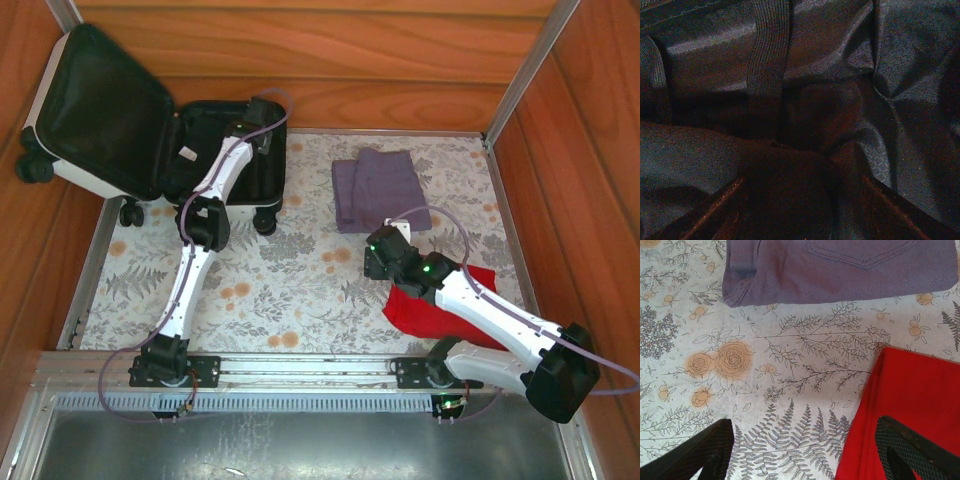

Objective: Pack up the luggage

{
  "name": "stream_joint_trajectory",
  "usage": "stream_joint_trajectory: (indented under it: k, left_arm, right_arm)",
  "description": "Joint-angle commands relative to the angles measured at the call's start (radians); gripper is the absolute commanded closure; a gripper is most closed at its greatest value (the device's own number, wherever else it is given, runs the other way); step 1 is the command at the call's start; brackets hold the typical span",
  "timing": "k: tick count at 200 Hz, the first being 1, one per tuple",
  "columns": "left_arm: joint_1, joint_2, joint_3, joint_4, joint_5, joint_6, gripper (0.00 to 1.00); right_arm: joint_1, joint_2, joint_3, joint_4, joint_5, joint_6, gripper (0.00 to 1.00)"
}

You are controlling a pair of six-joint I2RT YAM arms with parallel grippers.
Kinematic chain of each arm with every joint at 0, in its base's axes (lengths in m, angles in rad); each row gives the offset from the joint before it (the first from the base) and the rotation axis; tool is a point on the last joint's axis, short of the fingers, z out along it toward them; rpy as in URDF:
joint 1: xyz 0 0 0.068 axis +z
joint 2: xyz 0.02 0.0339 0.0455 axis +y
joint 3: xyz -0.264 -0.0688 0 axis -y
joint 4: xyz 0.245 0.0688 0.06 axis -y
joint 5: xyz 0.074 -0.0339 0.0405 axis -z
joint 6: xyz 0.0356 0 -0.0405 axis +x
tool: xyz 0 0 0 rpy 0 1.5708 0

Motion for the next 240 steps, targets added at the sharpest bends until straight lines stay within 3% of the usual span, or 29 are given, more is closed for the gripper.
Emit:
stream_joint_trajectory:
  k: [1,47,78,92,109,131,181,240]
  left_arm:
    - [-0.005,0.044,0.012,0.005,-0.035,0.06,0.36]
    - [-0.01,0.062,0.002,0.004,-0.058,0.089,0.36]
    - [-0.029,0.078,0.054,0.012,-0.005,0.094,0.39]
    - [-0.031,0.082,0.058,0.019,0.003,0.096,0.44]
    - [-0.028,0.076,0.045,0.027,-0.002,0.09,0.59]
    - [-0.025,0.057,0.031,0.033,-0.011,0.071,0.68]
    - [0.007,-0.032,-0.008,0.053,0.049,-0.073,1.0]
    - [0.065,-0.134,-0.052,0.065,0.242,-0.277,1.0]
  right_arm:
    - [-0.006,0.004,0.011,-0.006,0.0,0.025,0.22]
    - [-0.007,-0.01,-0.001,-0.014,-0.007,0.05,0.22]
    - [-0.007,-0.037,-0.019,0.0,-0.017,0.072,0.22]
    - [-0.007,-0.054,-0.025,-0.016,-0.015,0.086,0.23]
    - [-0.007,-0.087,-0.042,-0.032,-0.01,0.103,0.24]
    - [-0.007,-0.137,-0.072,-0.036,-0.004,0.112,0.24]
    - [-0.007,-0.189,-0.084,-0.068,0.014,0.115,0.25]
    - [-0.007,-0.195,-0.101,-0.075,0.02,0.119,0.25]
